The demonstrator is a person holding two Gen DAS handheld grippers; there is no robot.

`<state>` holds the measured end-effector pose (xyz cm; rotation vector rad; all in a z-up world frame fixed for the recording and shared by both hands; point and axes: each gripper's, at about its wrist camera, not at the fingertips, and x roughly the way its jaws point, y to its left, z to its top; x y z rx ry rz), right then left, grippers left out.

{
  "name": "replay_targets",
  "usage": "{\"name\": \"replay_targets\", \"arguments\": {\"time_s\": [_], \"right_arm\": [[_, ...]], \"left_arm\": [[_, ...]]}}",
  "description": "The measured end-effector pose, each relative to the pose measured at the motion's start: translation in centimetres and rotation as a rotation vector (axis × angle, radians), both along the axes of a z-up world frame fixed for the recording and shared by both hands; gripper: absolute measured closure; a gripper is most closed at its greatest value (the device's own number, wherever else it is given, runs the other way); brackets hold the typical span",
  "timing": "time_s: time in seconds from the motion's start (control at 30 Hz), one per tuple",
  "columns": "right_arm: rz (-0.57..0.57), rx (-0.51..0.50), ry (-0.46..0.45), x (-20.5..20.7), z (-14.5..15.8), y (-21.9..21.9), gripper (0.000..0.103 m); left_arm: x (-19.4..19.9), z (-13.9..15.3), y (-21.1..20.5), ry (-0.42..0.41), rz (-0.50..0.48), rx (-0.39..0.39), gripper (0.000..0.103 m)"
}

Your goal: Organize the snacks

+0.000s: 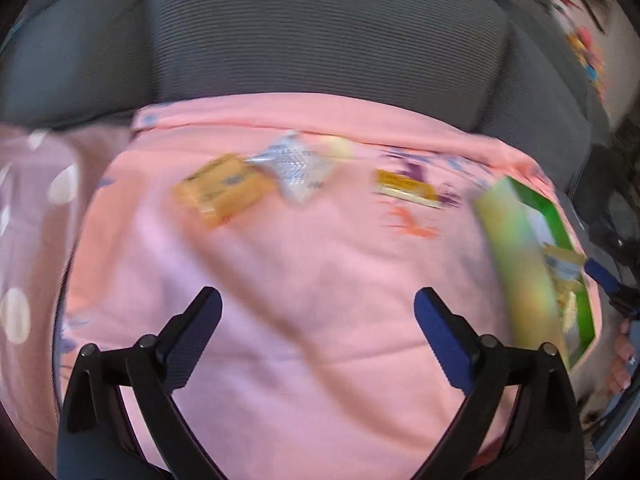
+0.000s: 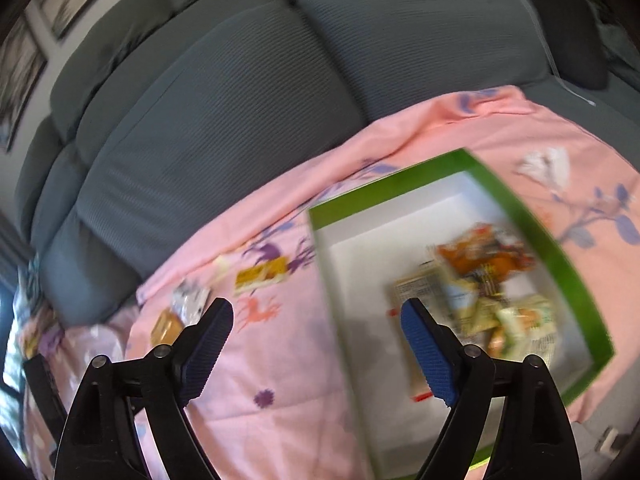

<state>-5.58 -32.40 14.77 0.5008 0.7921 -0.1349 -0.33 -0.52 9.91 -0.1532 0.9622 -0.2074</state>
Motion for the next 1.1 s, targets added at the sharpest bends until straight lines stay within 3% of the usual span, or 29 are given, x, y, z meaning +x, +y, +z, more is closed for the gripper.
{"name": "replay_targets", "arguments": {"time_s": [0.17,0.33,0.47,0.63,0.73,0.83,0.97,1.1], "right_arm": [[0.085,0.009,0.055,2.8,-1.6,4.2,0.016],[0.230,-0.015,0.139,7.5,-3.2,9.9,0.016],[0.334,-0.067,0.217,12.5,-4.3,15.4,0.016],[0.401,-0.108,0.262,18.1,-5.7,20.6,0.016],[0.389,-0.109,0.304,21.2,-6.9,22.4,0.016],[0.306,-0.127,0.325,23.2,-8.0,22.6,0.017],[0.247,-0.019,0.383,25.2,-10.2,22.2,0.016],[0.211,-0.035,0.405,26.0,-11.7,22.5,0.017]], "left_arm": [[0.8,-3.4,5.5,0.074,0.147,-0.045,0.006],[1.2,-3.4,8.2,0.064,0.197,-0.058,0.005],[2.0,-4.5,9.4,0.119,0.209,-0.101,0.005],[2.0,-4.3,10.4,0.116,0.242,-0.126,0.005],[2.2,-4.2,10.9,0.117,0.260,-0.132,0.005],[2.3,-4.1,11.3,0.120,0.270,-0.153,0.005],[2.4,-4.0,11.6,0.118,0.266,-0.163,0.005],[2.4,-3.9,11.5,0.119,0.259,-0.169,0.005]]}}
